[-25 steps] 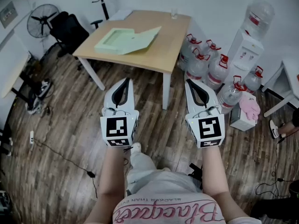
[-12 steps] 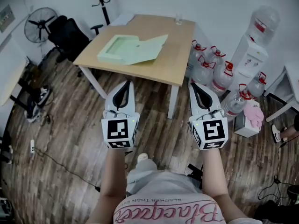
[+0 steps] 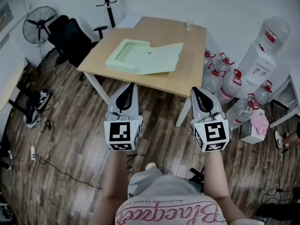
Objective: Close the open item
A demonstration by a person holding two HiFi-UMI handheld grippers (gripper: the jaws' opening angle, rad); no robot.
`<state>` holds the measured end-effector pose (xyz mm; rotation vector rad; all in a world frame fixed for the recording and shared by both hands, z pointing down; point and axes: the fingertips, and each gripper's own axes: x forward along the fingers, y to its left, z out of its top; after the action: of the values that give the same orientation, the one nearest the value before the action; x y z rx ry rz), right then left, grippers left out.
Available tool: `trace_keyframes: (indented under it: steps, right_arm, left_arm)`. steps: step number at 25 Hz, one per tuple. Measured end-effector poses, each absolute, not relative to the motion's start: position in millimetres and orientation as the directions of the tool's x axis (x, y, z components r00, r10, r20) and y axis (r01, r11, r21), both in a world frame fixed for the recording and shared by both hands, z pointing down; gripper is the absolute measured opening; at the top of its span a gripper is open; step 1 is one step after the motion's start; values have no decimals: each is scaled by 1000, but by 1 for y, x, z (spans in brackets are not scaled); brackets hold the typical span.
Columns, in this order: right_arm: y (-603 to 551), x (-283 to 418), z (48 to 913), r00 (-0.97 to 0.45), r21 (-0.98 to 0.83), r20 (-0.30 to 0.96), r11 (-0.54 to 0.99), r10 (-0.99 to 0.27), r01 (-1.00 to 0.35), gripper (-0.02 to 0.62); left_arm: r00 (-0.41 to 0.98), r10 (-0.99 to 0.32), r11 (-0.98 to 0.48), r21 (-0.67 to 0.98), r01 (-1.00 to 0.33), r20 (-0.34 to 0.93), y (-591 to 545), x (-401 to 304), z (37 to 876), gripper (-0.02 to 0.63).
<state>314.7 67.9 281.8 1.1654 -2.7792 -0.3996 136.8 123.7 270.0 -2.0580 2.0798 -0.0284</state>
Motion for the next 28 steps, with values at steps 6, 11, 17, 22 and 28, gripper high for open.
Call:
trace_keyframes:
  steps: [6, 11, 17, 22, 28]
  right_arm:
    - [55, 269, 292, -684, 280, 16, 660, -729, -697, 2]
    - [47, 247, 301, -674, 285, 44, 656, -738, -699, 2]
    - [34, 235, 306, -664, 294, 68, 651, -745, -700, 2]
    - [17, 229, 304, -660, 294, 66, 647, -748, -704, 2]
    - [-9, 224, 305, -649, 286, 54, 635, -759, -718, 2]
  left_arm:
    - [0, -991, 17, -123, -992, -136, 110, 82, 279, 14]
    - [2, -992, 13, -116, -993, -130, 101, 53, 284, 14]
    - [2, -992, 11, -102, -995, -122, 88, 35, 288, 14]
    - [-1, -994, 14, -109, -994, -111, 75, 26, 290, 14]
    - [-3, -993, 14, -95, -995, -117, 53, 13, 290, 14]
